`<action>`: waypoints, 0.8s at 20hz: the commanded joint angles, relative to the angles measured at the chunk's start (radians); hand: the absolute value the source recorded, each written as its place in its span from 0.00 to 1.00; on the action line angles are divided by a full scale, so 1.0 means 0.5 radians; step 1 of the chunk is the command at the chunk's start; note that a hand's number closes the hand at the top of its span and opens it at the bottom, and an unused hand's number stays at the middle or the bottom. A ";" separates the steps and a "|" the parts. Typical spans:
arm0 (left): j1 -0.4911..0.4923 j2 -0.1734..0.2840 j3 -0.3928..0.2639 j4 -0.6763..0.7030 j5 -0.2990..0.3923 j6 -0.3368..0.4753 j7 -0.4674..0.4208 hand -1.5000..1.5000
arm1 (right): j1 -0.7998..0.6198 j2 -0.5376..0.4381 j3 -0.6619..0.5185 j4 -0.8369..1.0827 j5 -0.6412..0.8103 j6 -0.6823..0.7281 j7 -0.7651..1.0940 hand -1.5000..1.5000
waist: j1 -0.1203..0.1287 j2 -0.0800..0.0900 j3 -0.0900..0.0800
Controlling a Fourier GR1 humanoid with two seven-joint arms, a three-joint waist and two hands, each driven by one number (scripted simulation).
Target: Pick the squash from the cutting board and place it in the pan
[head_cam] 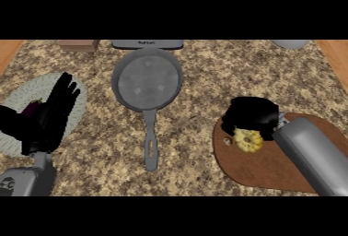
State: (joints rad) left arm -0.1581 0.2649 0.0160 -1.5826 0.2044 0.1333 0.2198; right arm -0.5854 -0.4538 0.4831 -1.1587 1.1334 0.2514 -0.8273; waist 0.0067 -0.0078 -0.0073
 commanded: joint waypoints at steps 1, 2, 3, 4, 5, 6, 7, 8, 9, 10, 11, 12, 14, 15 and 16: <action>-0.008 0.018 0.014 -0.005 0.013 -0.021 -0.003 0.50 | 0.048 0.442 -0.092 0.094 -0.056 0.229 0.628 1.00 | 0.017 -0.002 0.000; 0.018 0.000 -0.009 -0.002 0.001 -0.014 -0.003 0.50 | 0.063 0.459 -0.128 0.116 -0.047 0.243 0.716 1.00 | 0.007 -0.005 -0.003; -0.004 0.008 0.005 0.003 -0.013 0.006 -0.006 0.50 | 0.076 0.474 -0.163 0.127 -0.042 0.261 0.793 1.00 | -0.029 -0.006 -0.004; 0.007 0.005 0.010 -0.002 -0.001 0.005 0.002 0.50 | 0.061 0.539 -0.197 0.113 -0.026 0.262 0.921 1.00 | -0.018 -0.023 -0.003; 0.002 0.010 0.012 0.001 -0.005 0.007 0.006 0.50 | 0.027 0.610 -0.236 0.089 -0.022 0.275 1.039 1.00 | -0.017 -0.033 -0.002; 0.002 0.007 0.001 0.005 -0.007 0.001 0.006 0.50 | -0.005 0.680 -0.263 0.065 -0.004 0.276 1.153 1.00 | -0.015 -0.038 -0.002; -0.005 0.006 0.005 0.018 -0.002 0.002 0.015 0.50 | -0.068 0.739 -0.285 0.025 0.043 0.257 1.289 1.00 | -0.009 -0.043 -0.004; 0.009 -0.013 -0.016 0.008 -0.007 0.000 0.000 0.50 | -0.113 0.794 -0.314 -0.013 0.084 0.239 1.430 1.00 | -0.005 -0.060 -0.004; 0.030 -0.027 -0.033 0.029 -0.012 0.003 0.011 0.50 | -0.174 0.866 -0.323 -0.065 0.126 0.219 1.552 1.00 | 0.002 -0.065 -0.005; 0.014 -0.004 -0.019 0.028 -0.002 -0.014 0.021 0.50 | -0.205 0.889 -0.327 -0.095 0.161 0.187 1.685 1.00 | 0.022 -0.060 -0.002; 0.008 -0.024 -0.041 0.020 -0.012 -0.010 0.008 0.50 | -0.282 0.893 -0.321 -0.149 0.198 0.166 1.805 1.00 | 0.042 -0.069 -0.002; -0.007 -0.018 -0.042 0.030 -0.016 -0.005 0.029 0.50 | -0.355 0.896 -0.331 -0.203 0.200 0.151 1.922 1.00 | 0.058 -0.071 0.000; -0.014 -0.027 -0.078 0.023 -0.016 -0.037 0.021 0.50 | -0.473 0.900 -0.301 -0.235 0.249 0.087 2.172 1.00 | 0.131 -0.054 -0.001; -0.056 -0.036 -0.075 0.035 -0.003 -0.037 0.031 0.50 | -0.509 0.902 -0.261 -0.279 0.253 0.044 2.292 1.00 | 0.130 -0.047 0.001; -0.055 -0.025 -0.083 0.032 -0.010 -0.054 0.020 0.50 | -0.572 0.903 -0.245 -0.283 0.260 0.033 2.420 1.00 | 0.175 -0.039 0.000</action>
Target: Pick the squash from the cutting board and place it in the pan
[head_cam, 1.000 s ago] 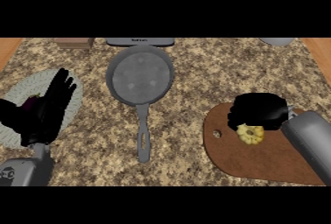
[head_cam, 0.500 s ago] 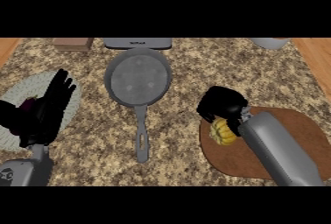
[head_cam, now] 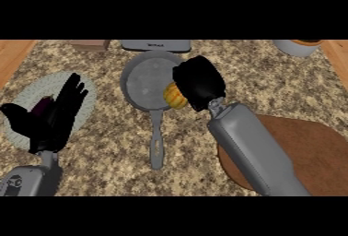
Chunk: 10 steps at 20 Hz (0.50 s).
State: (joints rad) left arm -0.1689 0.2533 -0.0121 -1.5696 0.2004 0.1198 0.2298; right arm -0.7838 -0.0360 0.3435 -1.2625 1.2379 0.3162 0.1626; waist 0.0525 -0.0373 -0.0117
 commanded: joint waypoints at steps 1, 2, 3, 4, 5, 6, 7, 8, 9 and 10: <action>-0.018 -0.029 -0.060 0.019 -0.020 -0.022 -0.012 0.50 | -0.260 0.068 0.051 -0.096 0.057 -0.078 0.568 1.00 | 0.100 0.020 0.006; -0.071 -0.030 -0.071 0.002 -0.012 -0.031 0.012 0.50 | -0.300 0.069 0.060 -0.090 0.023 -0.082 0.685 1.00 | 0.125 0.029 0.009; -0.099 -0.022 -0.056 0.014 0.004 -0.043 0.013 0.50 | -0.349 0.070 0.095 -0.078 0.009 -0.082 0.812 1.00 | 0.152 0.044 0.007; -0.090 -0.060 -0.099 0.026 -0.018 -0.028 0.014 0.50 | -0.402 0.070 0.100 -0.078 -0.022 -0.097 0.942 1.00 | 0.167 0.054 0.009; -0.111 -0.066 -0.123 0.018 -0.031 -0.030 0.019 0.50 | -0.468 0.071 0.122 -0.049 -0.046 -0.076 1.061 1.00 | 0.192 0.060 0.009; -0.140 -0.075 -0.120 0.032 -0.042 -0.016 0.004 0.50 | -0.504 0.071 0.155 -0.046 -0.088 -0.089 1.206 1.00 | 0.186 0.067 0.010; -0.137 -0.090 -0.134 0.040 -0.039 -0.021 0.008 0.50 | -0.567 0.071 0.170 -0.023 -0.102 -0.124 1.325 1.00 | 0.208 0.076 0.009; -0.176 -0.085 -0.148 0.037 -0.034 -0.040 0.029 0.50 | -0.608 0.071 0.181 0.001 -0.134 -0.154 1.433 1.00 | 0.225 0.083 0.010; -0.162 -0.092 -0.157 0.034 -0.048 -0.031 0.020 0.50 | -0.679 0.072 0.183 0.029 -0.156 -0.184 1.555 1.00 | 0.238 0.085 0.010; -0.154 -0.081 -0.172 0.032 -0.053 -0.064 -0.011 0.50 | -0.732 0.072 0.192 0.094 -0.184 -0.231 1.652 1.00 | 0.251 0.098 0.009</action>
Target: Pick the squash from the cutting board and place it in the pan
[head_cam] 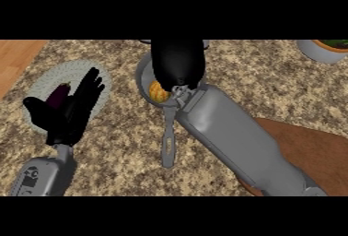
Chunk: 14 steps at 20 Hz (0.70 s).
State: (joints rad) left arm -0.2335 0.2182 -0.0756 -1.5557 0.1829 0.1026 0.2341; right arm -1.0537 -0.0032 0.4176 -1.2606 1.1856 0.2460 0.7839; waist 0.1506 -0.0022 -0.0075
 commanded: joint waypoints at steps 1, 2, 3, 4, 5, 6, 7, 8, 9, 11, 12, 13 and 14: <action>-0.078 -0.027 -0.037 0.023 -0.021 0.002 0.018 0.50 | -0.249 0.006 0.097 0.108 -0.125 -0.117 0.515 1.00 | 0.040 0.029 0.002; -0.083 -0.031 -0.028 0.035 -0.022 0.010 0.009 0.50 | -0.310 0.006 0.104 0.153 -0.160 -0.128 0.618 1.00 | 0.044 0.032 0.001; -0.078 -0.043 -0.034 0.063 -0.039 0.012 -0.037 0.50 | -0.344 0.006 0.140 0.190 -0.185 -0.205 0.701 1.00 | 0.037 0.040 0.001; -0.155 -0.056 -0.022 0.072 -0.028 0.036 0.022 0.50 | -0.373 0.006 0.190 0.237 -0.224 -0.240 0.775 1.00 | 0.021 0.042 0.002; -0.111 -0.049 -0.008 0.106 -0.033 0.029 -0.021 0.50 | -0.407 0.006 0.190 0.287 -0.295 -0.324 0.802 1.00 | 0.011 0.048 0.003; -0.120 -0.004 0.024 0.114 -0.040 0.016 -0.035 0.50 | -0.482 0.006 0.192 0.320 -0.314 -0.357 0.841 1.00 | -0.007 0.042 0.004; -0.117 -0.015 0.013 0.071 -0.042 0.036 0.001 0.50 | -0.455 0.006 0.241 0.395 -0.292 -0.476 0.861 1.00 | -0.003 0.043 0.005; -0.146 0.001 0.067 0.127 -0.007 0.019 -0.010 0.50 | -0.456 0.006 0.204 0.455 -0.309 -0.536 0.820 1.00 | -0.069 0.045 0.007; -0.044 -0.015 0.036 0.051 -0.017 0.021 -0.038 0.50 | -0.484 0.006 0.236 0.504 -0.393 -0.568 0.821 1.00 | -0.058 0.035 0.007; -0.038 0.048 0.114 0.095 0.009 -0.001 -0.033 0.50 | -0.519 0.006 0.187 0.622 -0.384 -0.695 0.769 1.00 | -0.084 0.041 0.008; -0.052 0.025 0.087 0.079 -0.017 0.021 -0.035 0.50 | -0.513 0.006 0.216 0.628 -0.397 -0.763 0.800 1.00 | -0.103 0.036 0.009; 0.024 -0.013 0.061 0.102 -0.026 0.011 -0.114 0.50 | -0.542 0.006 0.280 0.691 -0.395 -0.822 0.816 1.00 | -0.083 0.041 0.007; -0.024 0.005 0.072 0.060 -0.033 0.044 -0.026 0.50 | -0.487 0.006 0.275 0.709 -0.428 -0.870 0.806 1.00 | -0.115 0.034 0.010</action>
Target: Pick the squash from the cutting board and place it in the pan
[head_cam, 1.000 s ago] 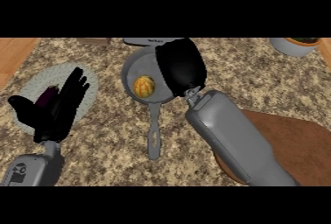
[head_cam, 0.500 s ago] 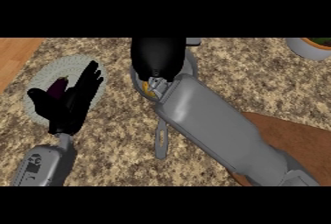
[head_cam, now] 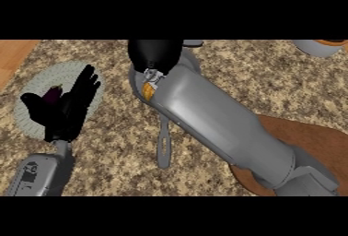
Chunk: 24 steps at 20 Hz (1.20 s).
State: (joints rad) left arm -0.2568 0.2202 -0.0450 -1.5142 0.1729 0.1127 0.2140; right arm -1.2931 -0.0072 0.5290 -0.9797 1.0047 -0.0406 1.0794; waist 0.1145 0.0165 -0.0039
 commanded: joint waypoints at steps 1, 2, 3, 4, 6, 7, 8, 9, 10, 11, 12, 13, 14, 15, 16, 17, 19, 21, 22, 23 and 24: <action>-0.098 -0.001 0.022 0.051 -0.027 0.026 -0.005 0.50 | 0.009 0.014 0.093 0.194 -0.103 -0.390 0.170 1.00 | -0.045 0.010 0.002; 0.076 0.020 0.039 -0.086 0.021 -0.004 -0.006 0.50 | -0.001 0.014 0.026 0.273 -0.087 -0.414 0.103 1.00 | -0.051 -0.005 0.004; 0.010 0.016 0.061 -0.013 0.002 0.028 0.005 0.50 | -0.023 0.014 0.051 0.343 -0.115 -0.474 0.050 1.00 | -0.061 0.002 0.003; 0.021 0.002 0.048 -0.042 0.009 0.022 0.008 0.50 | 0.056 0.014 0.021 0.425 -0.113 -0.562 -0.102 1.00 | -0.080 0.004 0.005; 0.005 -0.006 0.060 -0.032 0.032 0.010 0.017 0.50 | -0.013 0.014 -0.027 0.541 -0.207 -0.630 -0.207 1.00 | -0.078 0.007 0.004; 0.021 0.051 0.092 -0.049 0.031 -0.006 0.045 0.50 | 0.076 0.014 0.012 0.582 -0.206 -0.746 -0.291 1.00 | -0.078 0.007 0.005; -0.014 0.021 0.087 0.015 0.033 -0.020 -0.023 0.50 | 0.006 0.014 0.029 0.641 -0.288 -0.747 -0.307 1.00 | -0.055 0.017 0.003; 0.056 -0.040 0.019 -0.020 -0.037 0.048 -0.027 0.50 | 0.050 0.014 -0.011 0.665 -0.319 -0.793 -0.435 1.00 | -0.083 0.008 0.005; 0.028 0.030 0.082 -0.027 0.036 -0.035 -0.016 0.50 | 0.095 0.014 -0.008 0.750 -0.343 -0.857 -0.496 1.00 | -0.050 0.021 0.005; 0.045 -0.035 0.020 -0.039 -0.032 0.023 -0.060 0.50 | 0.092 0.014 0.045 0.767 -0.379 -0.899 -0.487 1.00 | -0.055 0.014 0.005; -0.005 -0.001 0.094 0.095 0.023 -0.037 -0.096 0.50 | 0.056 0.014 -0.012 0.817 -0.439 -0.841 -0.634 1.00 | -0.087 0.016 0.004; -0.028 -0.003 0.067 0.018 0.006 0.000 0.002 0.50 | 0.071 0.014 0.008 0.905 -0.416 -0.960 -0.621 1.00 | -0.051 0.023 0.005; -0.006 -0.029 0.018 -0.037 -0.020 0.012 0.000 0.50 | 0.086 0.014 0.085 0.909 -0.451 -0.976 -0.554 1.00 | 0.002 0.027 0.005; -0.011 -0.079 -0.007 0.055 -0.060 0.025 -0.106 0.50 | 0.133 0.014 0.106 0.959 -0.455 -1.002 -0.580 1.00 | -0.029 0.030 0.004; -0.011 -0.066 0.014 0.023 -0.034 0.027 -0.047 0.50 | 0.122 0.014 0.169 0.970 -0.492 -0.946 -0.510 1.00 | -0.008 0.024 0.004; 0.062 -0.072 -0.025 -0.087 -0.031 0.011 -0.039 0.50 | 0.151 0.014 0.098 1.094 -0.493 -0.900 -0.594 1.00 | 0.004 0.027 0.005; -0.082 -0.038 0.021 -0.086 -0.020 0.045 0.081 0.50 | 0.203 0.014 -0.010 1.035 -0.633 -1.053 -0.470 1.00 | -0.010 0.024 0.008; -0.052 0.001 0.072 0.027 0.015 -0.033 -0.004 0.50 | 0.201 0.014 -0.070 1.106 -0.731 -0.989 -0.500 0.00 | -0.039 0.026 0.006; -0.045 -0.027 0.043 -0.025 -0.003 0.006 0.035 0.50 | 0.234 0.014 -0.112 1.126 -0.791 -1.045 -0.594 0.00 | -0.009 0.035 0.008; -0.038 -0.012 0.045 -0.051 0.014 -0.021 0.053 0.50 | 0.264 0.014 -0.087 1.128 -0.813 -1.092 -0.620 0.00 | -0.010 0.028 0.008; -0.097 0.010 0.083 0.073 0.025 -0.062 -0.012 0.50 | 0.299 0.014 -0.067 1.109 -0.874 -1.058 -0.670 0.00 | -0.005 0.042 0.007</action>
State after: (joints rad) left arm -0.2764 0.2117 -0.0208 -1.5161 0.1736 0.1056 0.2168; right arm -1.1819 -0.0008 0.5059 -0.4455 0.6480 -0.5458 0.7864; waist 0.1060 0.0318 -0.0005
